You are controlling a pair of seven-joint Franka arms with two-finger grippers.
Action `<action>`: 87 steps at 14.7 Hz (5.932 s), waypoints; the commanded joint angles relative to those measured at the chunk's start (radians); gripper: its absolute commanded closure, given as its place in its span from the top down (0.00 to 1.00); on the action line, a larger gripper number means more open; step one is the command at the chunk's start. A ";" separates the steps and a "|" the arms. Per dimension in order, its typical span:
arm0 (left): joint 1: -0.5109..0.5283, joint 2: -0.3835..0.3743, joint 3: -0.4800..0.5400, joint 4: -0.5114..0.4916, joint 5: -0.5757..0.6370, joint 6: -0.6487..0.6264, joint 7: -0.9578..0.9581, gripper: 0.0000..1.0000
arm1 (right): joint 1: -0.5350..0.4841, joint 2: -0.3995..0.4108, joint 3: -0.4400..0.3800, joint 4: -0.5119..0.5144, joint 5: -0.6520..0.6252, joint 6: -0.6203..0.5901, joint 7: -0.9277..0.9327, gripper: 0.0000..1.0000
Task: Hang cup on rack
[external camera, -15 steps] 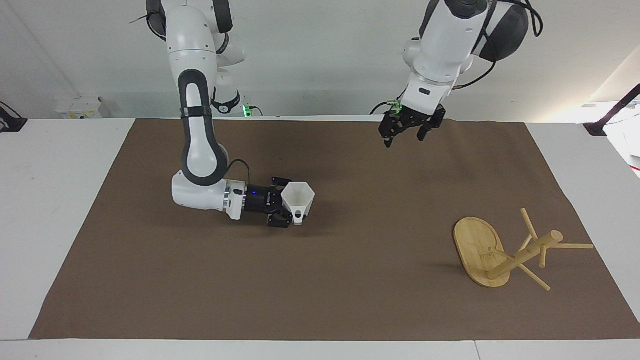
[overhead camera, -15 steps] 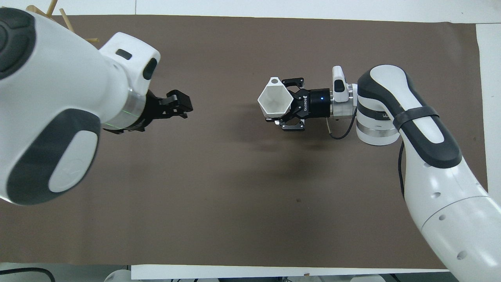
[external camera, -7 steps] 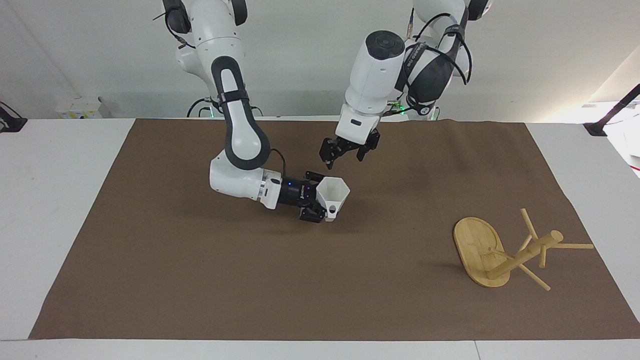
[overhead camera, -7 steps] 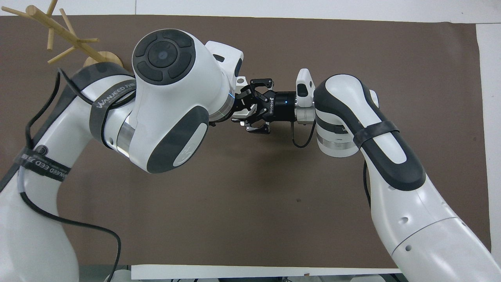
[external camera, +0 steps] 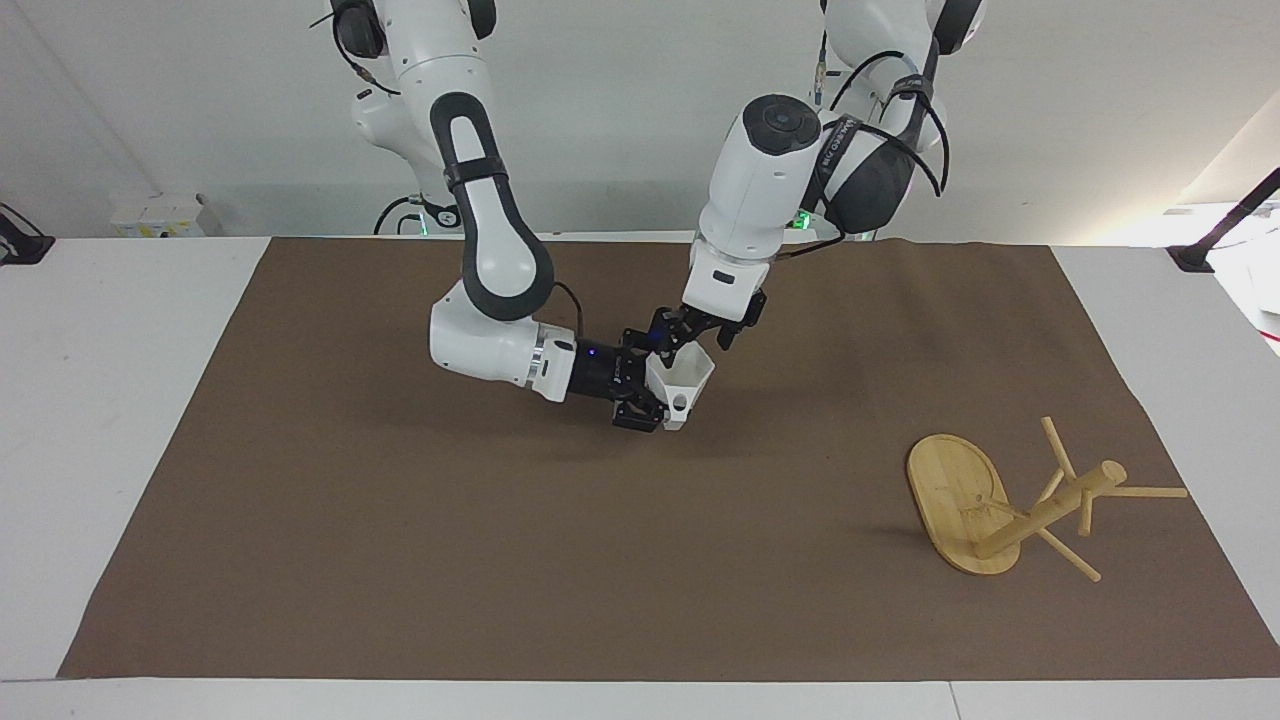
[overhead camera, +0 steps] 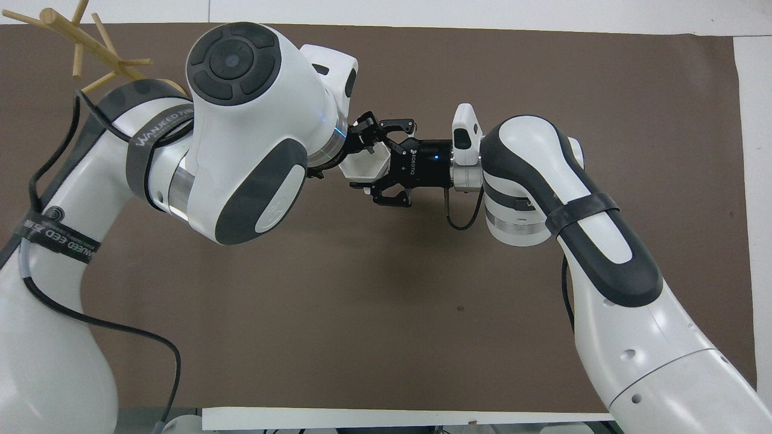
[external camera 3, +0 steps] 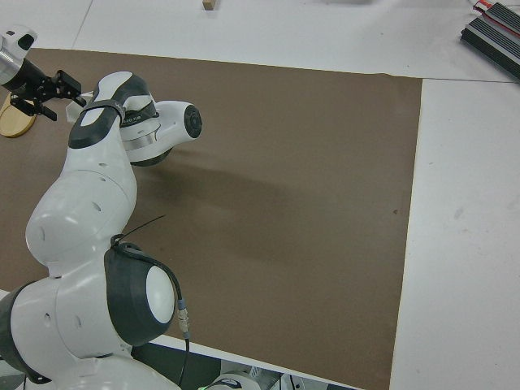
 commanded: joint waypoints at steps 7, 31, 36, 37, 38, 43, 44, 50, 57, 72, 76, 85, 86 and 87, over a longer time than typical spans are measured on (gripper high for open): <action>0.008 -0.029 -0.004 -0.102 -0.014 0.093 0.000 0.00 | 0.004 -0.021 0.002 -0.022 0.016 0.034 0.017 0.34; 0.307 -0.347 0.001 -0.703 -0.321 0.885 0.269 0.00 | -0.527 -0.256 -0.006 -0.001 -1.060 -0.345 0.355 0.99; 0.307 -0.235 -0.002 -0.711 -0.472 1.145 0.267 0.00 | -0.559 -0.265 -0.007 0.085 -1.360 -0.359 0.817 0.99; 0.310 -0.209 -0.002 -0.702 -0.484 1.160 0.267 0.00 | -0.549 -0.264 -0.004 0.155 -1.480 -0.382 0.935 0.99; 0.309 -0.189 -0.002 -0.702 -0.485 1.183 0.269 0.00 | -0.539 -0.264 0.003 0.200 -1.565 -0.406 1.033 0.99; 0.355 -0.178 -0.004 -0.706 -0.486 1.214 0.484 0.00 | -0.524 -0.287 0.002 0.351 -1.610 -0.667 1.541 0.99; 0.370 -0.178 -0.004 -0.706 -0.486 1.211 0.522 0.00 | -0.522 -0.305 0.003 0.372 -1.612 -0.695 1.685 0.99; 0.414 -0.199 -0.005 -0.743 -0.488 1.176 0.568 0.00 | -0.486 -0.412 -0.009 0.388 -1.675 -0.778 1.964 0.99; 0.479 -0.202 -0.004 -0.737 -0.492 1.116 0.602 0.00 | -0.452 -0.399 -0.018 0.375 -1.692 -0.787 2.046 0.99; 0.628 -0.415 0.018 -0.729 -0.482 0.699 0.596 1.00 | -0.449 -0.406 -0.018 0.358 -1.692 -0.790 2.053 0.99; 0.668 -0.489 0.016 -0.581 -0.125 0.272 0.591 1.00 | -0.449 -0.406 -0.018 0.358 -1.692 -0.785 2.053 0.99; 0.614 -0.370 -0.002 -0.154 0.144 -0.372 0.974 1.00 | -0.447 -0.406 -0.018 0.358 -1.693 -0.784 2.053 0.99; 0.612 -0.354 -0.005 -0.137 0.152 -0.428 1.008 1.00 | -0.447 -0.405 -0.018 0.358 -1.692 -0.784 2.053 0.99; 0.611 -0.330 -0.005 -0.108 0.151 -0.453 1.025 1.00 | -0.447 -0.406 -0.018 0.358 -1.693 -0.784 2.053 0.99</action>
